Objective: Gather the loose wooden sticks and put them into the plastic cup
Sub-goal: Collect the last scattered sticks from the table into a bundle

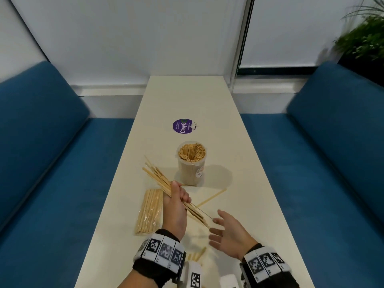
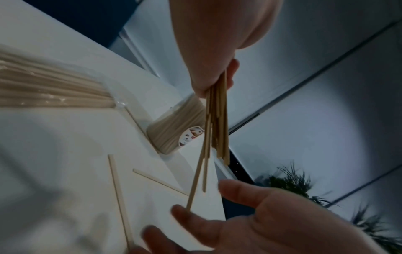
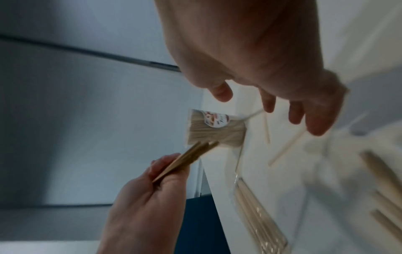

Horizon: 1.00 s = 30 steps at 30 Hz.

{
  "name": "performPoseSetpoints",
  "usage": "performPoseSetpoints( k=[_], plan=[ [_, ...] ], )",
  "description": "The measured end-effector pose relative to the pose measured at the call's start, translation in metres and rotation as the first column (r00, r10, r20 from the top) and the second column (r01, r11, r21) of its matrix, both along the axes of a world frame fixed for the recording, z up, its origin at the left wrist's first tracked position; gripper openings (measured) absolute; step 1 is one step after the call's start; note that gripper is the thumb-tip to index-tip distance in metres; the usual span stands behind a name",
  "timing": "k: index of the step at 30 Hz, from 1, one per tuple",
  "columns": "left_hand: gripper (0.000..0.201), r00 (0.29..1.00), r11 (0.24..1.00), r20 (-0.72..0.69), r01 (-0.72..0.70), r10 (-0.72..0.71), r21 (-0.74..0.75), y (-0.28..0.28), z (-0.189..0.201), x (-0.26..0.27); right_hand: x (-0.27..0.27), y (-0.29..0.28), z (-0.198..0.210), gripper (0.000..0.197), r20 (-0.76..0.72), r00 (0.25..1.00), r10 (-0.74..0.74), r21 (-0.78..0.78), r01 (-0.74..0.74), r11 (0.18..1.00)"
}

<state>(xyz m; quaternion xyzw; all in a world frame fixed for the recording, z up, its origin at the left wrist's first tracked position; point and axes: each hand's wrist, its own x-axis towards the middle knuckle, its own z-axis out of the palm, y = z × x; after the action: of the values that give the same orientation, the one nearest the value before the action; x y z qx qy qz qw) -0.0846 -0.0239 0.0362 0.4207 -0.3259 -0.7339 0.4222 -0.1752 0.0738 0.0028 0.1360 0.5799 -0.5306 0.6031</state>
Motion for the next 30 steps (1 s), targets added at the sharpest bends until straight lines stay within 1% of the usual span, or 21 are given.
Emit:
performPoseSetpoints(
  k=[2,4,5,7,9,10,12,13,14,15,18,21,22,24,25,26,27,29,30],
  plan=[
    [0.026,1.0,1.0,-0.018,-0.011,0.011,-0.023,0.004,0.004,-0.002,0.005,-0.002,-0.003,0.023,0.068,0.99,-0.119,-0.05,0.123,0.991],
    [0.023,1.0,0.998,-0.012,-0.005,0.004,-0.064,0.006,0.007,-0.002,0.01,-0.006,0.001,0.012,0.091,0.971,-0.223,-0.14,0.235,0.962],
    [0.021,1.0,0.996,0.008,0.006,-0.006,-0.09,0.007,0.008,-0.002,0.012,-0.007,0.004,0.008,0.082,0.966,-0.247,-0.177,0.258,0.95],
    [0.018,0.999,0.99,0.053,0.019,-0.012,-0.141,0.01,0.01,-0.001,0.017,-0.009,0.012,0.007,0.039,0.967,-0.25,-0.203,0.253,0.946],
    [0.02,0.997,0.983,0.074,-0.003,0.017,-0.183,0.012,0.015,0.0,0.023,-0.009,0.018,0.01,0.01,0.977,-0.214,-0.176,0.212,0.961],
    [0.022,0.996,0.98,0.077,-0.025,0.041,-0.197,0.012,0.017,-0.001,0.026,-0.009,0.021,0.013,0.003,0.987,-0.162,-0.15,0.161,0.975],
    [0.028,0.992,0.974,0.069,-0.085,0.102,-0.21,0.01,0.023,0.0,0.031,-0.007,0.026,0.022,0.007,1.0,0.011,-0.101,-0.01,0.995],
    [0.03,0.989,0.971,0.062,-0.116,0.131,-0.21,0.008,0.026,0.001,0.033,-0.006,0.028,0.029,0.016,0.995,0.095,-0.087,-0.094,0.992],
    [0.032,0.987,0.967,0.064,-0.133,0.149,-0.215,0.006,0.028,0.002,0.035,-0.006,0.029,0.035,0.023,0.988,0.156,-0.091,-0.153,0.984],
    [0.032,0.985,0.964,0.08,-0.132,0.154,-0.231,0.004,0.028,0.003,0.035,-0.006,0.03,0.04,0.025,0.983,0.183,-0.111,-0.179,0.978],
    [0.025,0.978,0.959,0.176,-0.057,0.109,-0.276,0.009,0.023,0.005,0.036,-0.009,0.037,0.044,0.04,0.984,0.172,-0.187,-0.162,0.969],
    [0.029,0.964,0.96,0.265,0.041,0.036,-0.278,0.02,0.014,0.004,0.036,-0.011,0.042,0.051,0.019,0.976,0.217,-0.24,-0.206,0.949],
    [0.03,0.961,0.961,0.275,0.064,0.014,-0.27,0.022,0.013,0.005,0.035,-0.01,0.043,0.054,-0.002,0.97,0.242,-0.249,-0.235,0.94],
    [0.033,0.964,0.967,0.263,0.099,-0.035,-0.236,0.024,0.012,0.007,0.032,-0.007,0.042,0.054,-0.063,0.957,0.282,-0.235,-0.289,0.928],
    [0.036,0.966,0.968,0.249,0.127,-0.071,-0.218,0.023,0.013,0.009,0.03,-0.006,0.042,0.054,-0.119,0.942,0.315,-0.207,-0.334,0.92],
    [0.038,0.963,0.964,0.245,0.167,-0.115,-0.205,0.022,0.013,0.012,0.028,-0.004,0.043,0.056,-0.206,0.906,0.37,-0.157,-0.403,0.902],
    [0.041,0.952,0.956,0.259,0.217,-0.162,-0.198,0.02,0.013,0.014,0.027,-0.004,0.045,0.061,-0.315,0.841,0.44,-0.079,-0.485,0.871],
    [0.047,0.926,0.934,0.295,0.3,-0.236,-0.192,0.018,0.014,0.02,0.027,-0.002,0.05,0.076,-0.505,0.65,0.569,0.123,-0.598,0.792],
    [0.048,0.921,0.928,0.292,0.321,-0.259,-0.189,0.017,0.015,0.022,0.027,-0.002,0.053,0.08,-0.583,0.543,0.604,0.22,-0.61,0.761]
  ],
)
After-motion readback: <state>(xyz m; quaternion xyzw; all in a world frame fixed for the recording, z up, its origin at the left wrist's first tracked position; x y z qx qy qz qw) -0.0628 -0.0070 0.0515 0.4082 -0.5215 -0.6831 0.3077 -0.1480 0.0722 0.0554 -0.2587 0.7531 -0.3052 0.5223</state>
